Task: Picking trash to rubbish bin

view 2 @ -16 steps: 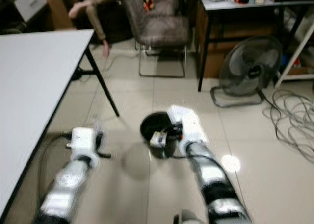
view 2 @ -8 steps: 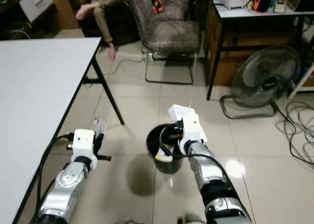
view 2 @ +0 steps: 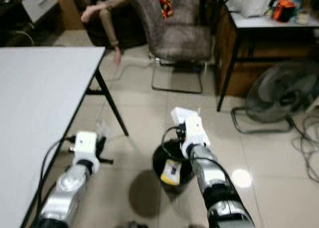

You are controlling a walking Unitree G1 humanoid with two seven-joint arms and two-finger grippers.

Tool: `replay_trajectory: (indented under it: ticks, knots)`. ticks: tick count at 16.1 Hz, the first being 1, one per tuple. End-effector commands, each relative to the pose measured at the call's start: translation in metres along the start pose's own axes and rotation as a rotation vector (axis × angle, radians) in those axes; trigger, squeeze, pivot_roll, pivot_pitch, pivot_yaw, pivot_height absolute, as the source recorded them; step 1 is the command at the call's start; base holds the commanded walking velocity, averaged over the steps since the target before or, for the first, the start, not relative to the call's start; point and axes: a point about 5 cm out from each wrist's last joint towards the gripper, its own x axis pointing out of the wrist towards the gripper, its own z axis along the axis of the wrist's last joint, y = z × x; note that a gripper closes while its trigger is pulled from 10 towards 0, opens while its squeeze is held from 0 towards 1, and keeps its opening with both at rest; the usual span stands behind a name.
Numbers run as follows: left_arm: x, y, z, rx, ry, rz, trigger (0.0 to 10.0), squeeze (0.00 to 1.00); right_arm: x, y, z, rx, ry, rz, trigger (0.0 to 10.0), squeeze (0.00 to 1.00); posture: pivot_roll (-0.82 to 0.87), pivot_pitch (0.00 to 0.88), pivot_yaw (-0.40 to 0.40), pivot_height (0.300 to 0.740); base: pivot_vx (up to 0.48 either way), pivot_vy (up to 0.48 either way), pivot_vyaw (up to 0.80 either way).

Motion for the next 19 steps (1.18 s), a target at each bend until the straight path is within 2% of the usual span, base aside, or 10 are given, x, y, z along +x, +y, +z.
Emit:
replay_trajectory:
  ticks: [1, 4, 17, 19]
  knots:
    - [0.0004, -0.0065, -0.0027, -0.007, 0.016, -0.019, 10.0, 0.00, -0.0015, -0.0089, 0.0037, 0.000, -0.013, -0.026, 10.0, 0.00, -0.09, 0.095, 0.076, 0.740, 0.000, 0.000, 0.00]
    - [0.0001, -0.0071, -0.0024, -0.008, 0.015, -0.027, 10.0, 0.00, -0.0018, -0.0107, 0.0030, 0.000, -0.004, -0.033, 10.0, 0.00, -0.09, 0.098, 0.073, 0.740, 0.000, 0.000, 0.00]
    - [0.0014, -0.0072, -0.0065, -0.011, 0.049, -0.042, 10.0, 0.00, -0.0015, -0.0149, 0.0027, -0.007, 0.011, -0.047, 10.0, 0.00, -0.09, 0.093, 0.069, 0.740, 0.000, 0.000, -0.68]
    - [0.0014, -0.0081, -0.0084, -0.006, 0.061, -0.048, 10.0, 0.00, -0.0018, -0.0154, 0.0034, -0.002, -0.001, -0.044, 10.0, 0.00, -0.09, 0.094, 0.071, 0.740, 0.000, 0.000, 0.00]
